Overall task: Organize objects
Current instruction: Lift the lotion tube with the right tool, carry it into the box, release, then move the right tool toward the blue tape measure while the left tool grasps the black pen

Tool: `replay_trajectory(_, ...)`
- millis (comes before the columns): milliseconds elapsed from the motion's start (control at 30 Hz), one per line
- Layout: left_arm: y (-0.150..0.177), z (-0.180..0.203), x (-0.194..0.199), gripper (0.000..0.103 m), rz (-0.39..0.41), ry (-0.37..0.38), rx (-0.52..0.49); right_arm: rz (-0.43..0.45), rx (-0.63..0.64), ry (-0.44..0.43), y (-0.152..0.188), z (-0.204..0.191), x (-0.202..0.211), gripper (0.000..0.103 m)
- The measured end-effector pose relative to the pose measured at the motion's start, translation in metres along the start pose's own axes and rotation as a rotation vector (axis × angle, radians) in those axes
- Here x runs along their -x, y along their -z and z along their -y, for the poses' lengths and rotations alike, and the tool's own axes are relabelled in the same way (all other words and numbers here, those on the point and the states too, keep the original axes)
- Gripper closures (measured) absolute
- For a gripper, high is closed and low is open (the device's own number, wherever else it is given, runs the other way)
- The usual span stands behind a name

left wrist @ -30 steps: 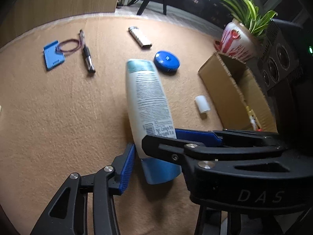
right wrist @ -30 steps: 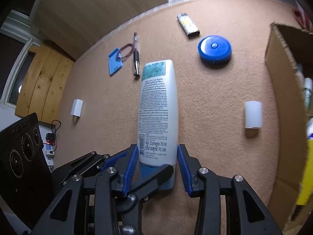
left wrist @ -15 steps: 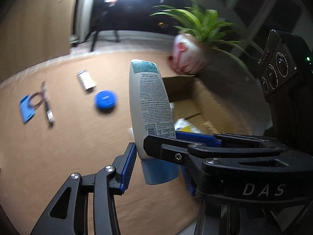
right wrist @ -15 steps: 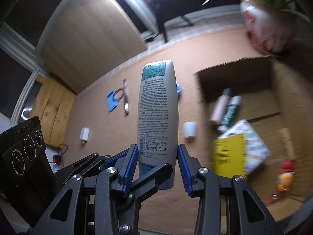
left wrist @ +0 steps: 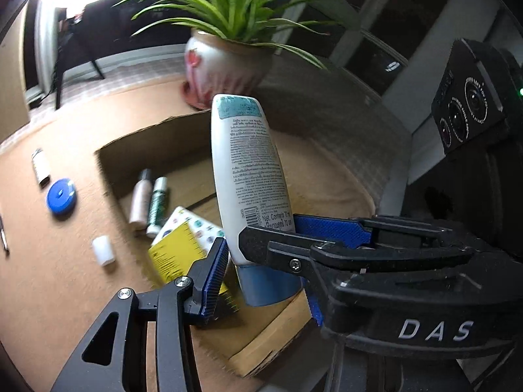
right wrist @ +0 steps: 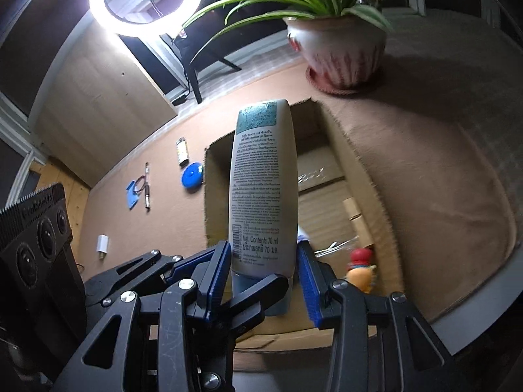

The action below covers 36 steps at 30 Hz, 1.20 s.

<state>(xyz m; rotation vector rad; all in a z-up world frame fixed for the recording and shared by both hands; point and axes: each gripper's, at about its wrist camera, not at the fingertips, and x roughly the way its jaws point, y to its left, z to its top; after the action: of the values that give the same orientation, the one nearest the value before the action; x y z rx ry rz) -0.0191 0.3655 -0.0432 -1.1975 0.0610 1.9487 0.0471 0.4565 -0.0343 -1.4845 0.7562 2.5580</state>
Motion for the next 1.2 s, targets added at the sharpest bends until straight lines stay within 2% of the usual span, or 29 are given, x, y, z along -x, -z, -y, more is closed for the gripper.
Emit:
replay_trajectory(33, -0.002, 0.004, -0.003, 0.048, -0.010, -0.002, -0.009, 0.007, 0.010, 0.037, 0.000, 0.001, 0.001, 0.057)
replay_trajectory(67, -0.002, 0.005, -0.004, 0.036, -0.013, -0.010, -0.011, 0.018, 0.022, 0.087, -0.001, 0.001, 0.002, 0.053)
replay_trajectory(100, -0.002, 0.006, -0.004, 0.032, -0.011, -0.016, -0.011, 0.027, 0.029, 0.101, 0.000, 0.001, 0.002, 0.052)
replay_trajectory(333, -0.001, -0.003, 0.005, 0.032, 0.002, -0.044, 0.002, 0.037, 0.016, 0.086, -0.001, 0.003, 0.006, 0.051)
replay_trajectory(600, 0.007, -0.030, 0.026, 0.032, 0.021, -0.089, 0.056, 0.030, 0.038, 0.061, 0.001, -0.015, 0.001, 0.051)
replay_trajectory(900, 0.029, -0.073, 0.064, 0.032, 0.051, -0.137, 0.139, 0.029, 0.034, 0.023, 0.001, -0.033, -0.006, 0.051)
replay_trajectory(1200, 0.052, -0.131, 0.102, 0.032, 0.076, -0.203, 0.261, 0.013, 0.099, -0.035, 0.001, -0.077, -0.021, 0.051)
